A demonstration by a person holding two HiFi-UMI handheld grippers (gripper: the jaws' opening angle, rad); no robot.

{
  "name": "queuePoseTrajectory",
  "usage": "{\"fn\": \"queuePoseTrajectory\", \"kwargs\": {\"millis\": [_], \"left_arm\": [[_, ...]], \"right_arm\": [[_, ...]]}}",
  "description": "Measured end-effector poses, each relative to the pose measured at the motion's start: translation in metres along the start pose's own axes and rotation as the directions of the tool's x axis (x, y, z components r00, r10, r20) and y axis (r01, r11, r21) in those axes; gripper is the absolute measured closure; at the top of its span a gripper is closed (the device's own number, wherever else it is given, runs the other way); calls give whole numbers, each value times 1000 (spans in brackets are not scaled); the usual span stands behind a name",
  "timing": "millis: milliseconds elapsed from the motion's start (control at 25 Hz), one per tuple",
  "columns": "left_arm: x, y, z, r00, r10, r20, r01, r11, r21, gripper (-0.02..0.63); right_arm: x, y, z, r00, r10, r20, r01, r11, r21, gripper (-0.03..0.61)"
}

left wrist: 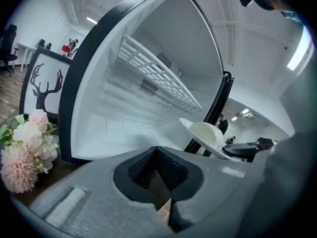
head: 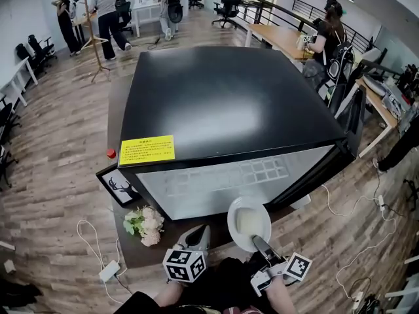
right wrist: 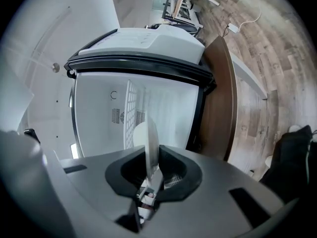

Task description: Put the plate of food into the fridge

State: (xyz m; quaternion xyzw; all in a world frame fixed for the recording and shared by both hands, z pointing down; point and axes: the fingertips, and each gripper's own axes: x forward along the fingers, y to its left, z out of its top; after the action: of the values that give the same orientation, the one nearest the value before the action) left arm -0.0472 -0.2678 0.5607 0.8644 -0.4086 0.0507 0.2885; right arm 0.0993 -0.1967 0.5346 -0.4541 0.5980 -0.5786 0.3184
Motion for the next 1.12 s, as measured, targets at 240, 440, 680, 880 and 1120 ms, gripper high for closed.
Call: {"fn": "queuePoseTrajectory", "kwargs": {"millis": [240,440,680,880,1120], "left_arm": [[5,9,-2,1000,4,-21,-5,999,-35,606],[11,5,2,1000,-4,-30,4,1000,-6,606],[24,-4,9,999,-25,-25,25,1000,-2,606],[28,-4,8,999,-20,-36,20,1000,1,606],[29,-2,12,1000,0,-24,-1,1000,-4,606]], "right_arm": [[-11,22,3,999,-48,-4,48,999,-4,531],[-12,49,0,999,-31,-37,31,1000,4,531],[-6,78,8,998,7,-58,-6,1000,15,532],[2,97,14,998,24,-53,-22,999,33,532],[13,104,26,1000,1,-24,1,995,97,532]]}}
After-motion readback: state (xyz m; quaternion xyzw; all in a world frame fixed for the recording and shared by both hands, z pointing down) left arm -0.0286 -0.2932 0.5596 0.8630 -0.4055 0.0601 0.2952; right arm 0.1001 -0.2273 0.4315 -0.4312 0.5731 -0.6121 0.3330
